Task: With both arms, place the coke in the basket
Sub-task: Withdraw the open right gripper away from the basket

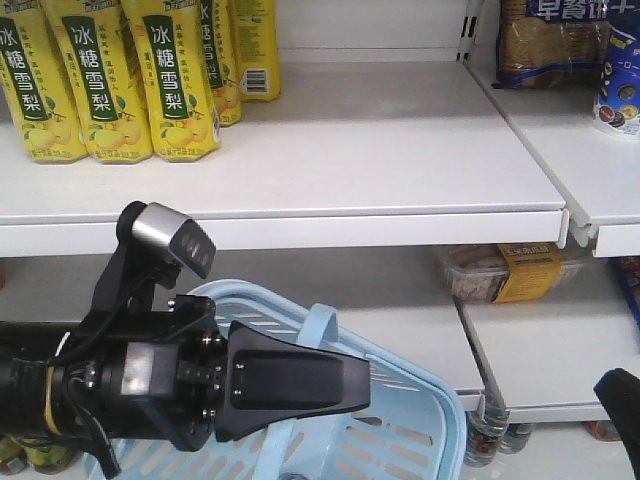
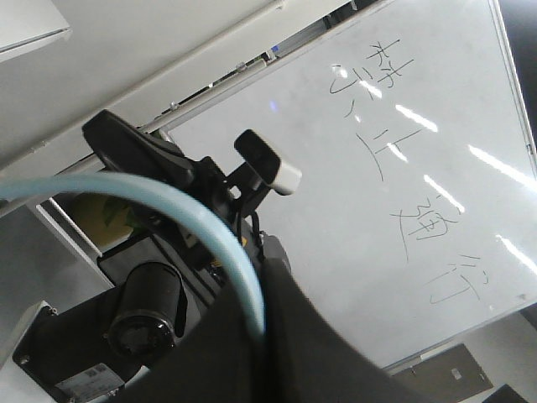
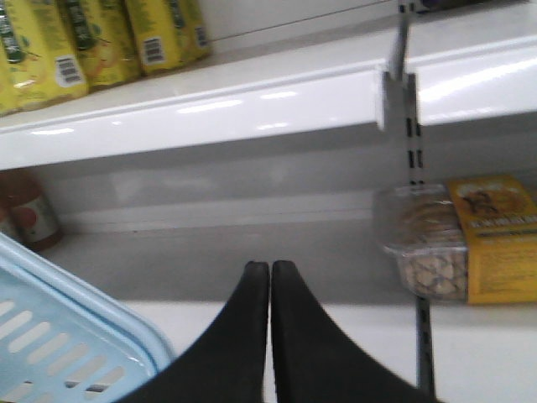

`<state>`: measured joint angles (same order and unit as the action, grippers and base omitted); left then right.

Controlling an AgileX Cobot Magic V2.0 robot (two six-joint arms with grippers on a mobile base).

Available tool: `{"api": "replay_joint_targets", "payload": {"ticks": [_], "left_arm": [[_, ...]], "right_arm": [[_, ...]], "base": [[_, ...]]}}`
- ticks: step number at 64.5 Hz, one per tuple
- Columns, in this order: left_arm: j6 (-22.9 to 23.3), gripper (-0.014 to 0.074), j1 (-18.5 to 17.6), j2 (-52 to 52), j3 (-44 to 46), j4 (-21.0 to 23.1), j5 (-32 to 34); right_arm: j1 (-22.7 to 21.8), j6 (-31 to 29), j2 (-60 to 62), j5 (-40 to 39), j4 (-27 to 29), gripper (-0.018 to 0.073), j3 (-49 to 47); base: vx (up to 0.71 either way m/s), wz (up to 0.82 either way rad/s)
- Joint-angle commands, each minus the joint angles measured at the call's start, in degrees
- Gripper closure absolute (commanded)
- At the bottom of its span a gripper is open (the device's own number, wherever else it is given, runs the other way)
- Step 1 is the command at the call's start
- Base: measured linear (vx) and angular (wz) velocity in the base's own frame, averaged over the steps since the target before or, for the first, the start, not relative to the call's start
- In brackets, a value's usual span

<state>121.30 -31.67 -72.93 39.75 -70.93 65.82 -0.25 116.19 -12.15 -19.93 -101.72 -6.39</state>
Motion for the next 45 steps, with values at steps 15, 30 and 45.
{"api": "replay_joint_targets", "payload": {"ticks": [15,30,45], "left_arm": [[-0.03,0.0603,-0.02,1.76,2.15,6.61,13.12],[-0.03,0.0603,-0.02,1.76,2.15,6.61,13.12],[-0.03,0.0603,-0.02,1.76,2.15,7.00,13.12]], "right_arm": [[-0.23,-0.51,-0.54,2.91,-0.14,0.0564,1.61],[-0.23,-0.51,-0.54,2.73,-0.14,0.0564,1.61],[-0.23,-0.51,-0.54,2.73,-0.14,0.0564,1.61]], "base": [[0.00,0.00],[0.00,0.00],[0.00,0.00]]}}
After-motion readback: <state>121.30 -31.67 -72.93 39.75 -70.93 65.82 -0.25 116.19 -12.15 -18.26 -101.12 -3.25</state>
